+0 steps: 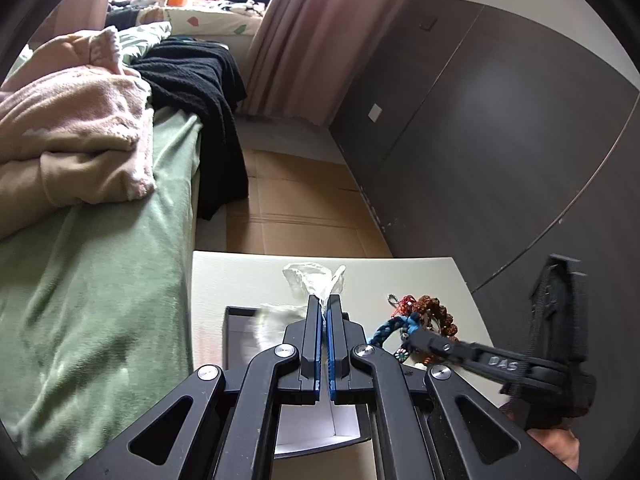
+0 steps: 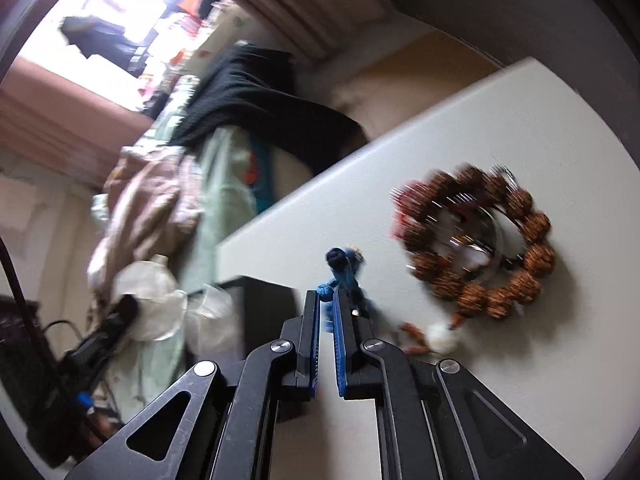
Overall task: Organize jewelry
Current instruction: 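Carry the white flower ornament into the black box and open the left gripper, then lift the blue braided bracelet with the right gripper and drop it into the box, then grasp the brown bead bracelet with the left gripper and lift it, then hold the brown bead bracelet up with the left gripper while the right gripper grasps a silver chain bracelet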
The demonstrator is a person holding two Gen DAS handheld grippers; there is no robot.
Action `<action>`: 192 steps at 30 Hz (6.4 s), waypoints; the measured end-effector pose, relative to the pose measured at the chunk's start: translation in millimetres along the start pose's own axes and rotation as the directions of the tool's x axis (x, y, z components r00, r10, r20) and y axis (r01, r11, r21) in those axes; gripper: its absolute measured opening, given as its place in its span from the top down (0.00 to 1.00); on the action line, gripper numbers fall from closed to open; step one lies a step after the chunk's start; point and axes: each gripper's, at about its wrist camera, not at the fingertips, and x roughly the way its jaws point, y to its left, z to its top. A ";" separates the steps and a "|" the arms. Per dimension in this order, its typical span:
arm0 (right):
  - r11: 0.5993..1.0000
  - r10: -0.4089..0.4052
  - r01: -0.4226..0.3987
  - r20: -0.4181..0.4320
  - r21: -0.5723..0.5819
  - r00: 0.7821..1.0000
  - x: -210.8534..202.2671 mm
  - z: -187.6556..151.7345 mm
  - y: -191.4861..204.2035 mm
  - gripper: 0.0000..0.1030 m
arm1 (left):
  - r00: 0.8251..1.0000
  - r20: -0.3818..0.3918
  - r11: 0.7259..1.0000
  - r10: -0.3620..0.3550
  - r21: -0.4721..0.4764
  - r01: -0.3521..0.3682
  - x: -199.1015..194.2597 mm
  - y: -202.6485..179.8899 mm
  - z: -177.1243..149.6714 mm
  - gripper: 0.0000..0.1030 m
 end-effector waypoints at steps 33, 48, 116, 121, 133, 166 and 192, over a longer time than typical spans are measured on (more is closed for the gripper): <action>0.996 -0.089 0.089 -0.101 -0.004 0.991 46.6 -5.7 -8.1 0.83 | 0.999 -0.026 0.992 -0.020 -0.124 0.017 -4.2 31.6 2.0 0.26; 0.947 0.293 -0.294 -0.031 -0.127 0.956 -10.2 -8.7 53.5 0.84 | 0.999 -0.015 0.988 0.040 -0.152 -0.042 -5.0 45.3 4.5 0.10; 0.959 -0.040 0.007 0.110 0.284 0.993 -121.5 26.3 -135.6 0.07 | 0.973 -0.226 0.991 0.052 0.130 -0.023 167.1 -121.8 -45.3 0.81; 0.963 -0.041 0.014 0.095 0.268 0.995 -114.5 26.6 -129.1 0.07 | 0.981 -0.191 0.992 -0.039 0.113 0.062 142.3 -124.9 -38.4 0.82; 0.974 -0.039 0.019 0.085 0.227 0.996 -98.6 25.8 -112.7 0.18 | 0.990 -0.080 0.986 -0.117 0.110 0.125 81.1 -122.1 -20.6 0.82; 0.986 -0.058 0.058 -0.005 0.155 0.998 -20.9 28.4 -94.2 0.96 | 0.997 -0.019 0.998 -0.069 0.003 0.069 45.3 -61.4 -8.2 0.82; 0.977 0.202 -0.208 0.113 0.044 0.973 -71.2 23.1 -41.2 0.96 | 0.996 0.070 0.998 -0.057 -0.036 0.060 8.4 -38.1 5.6 0.82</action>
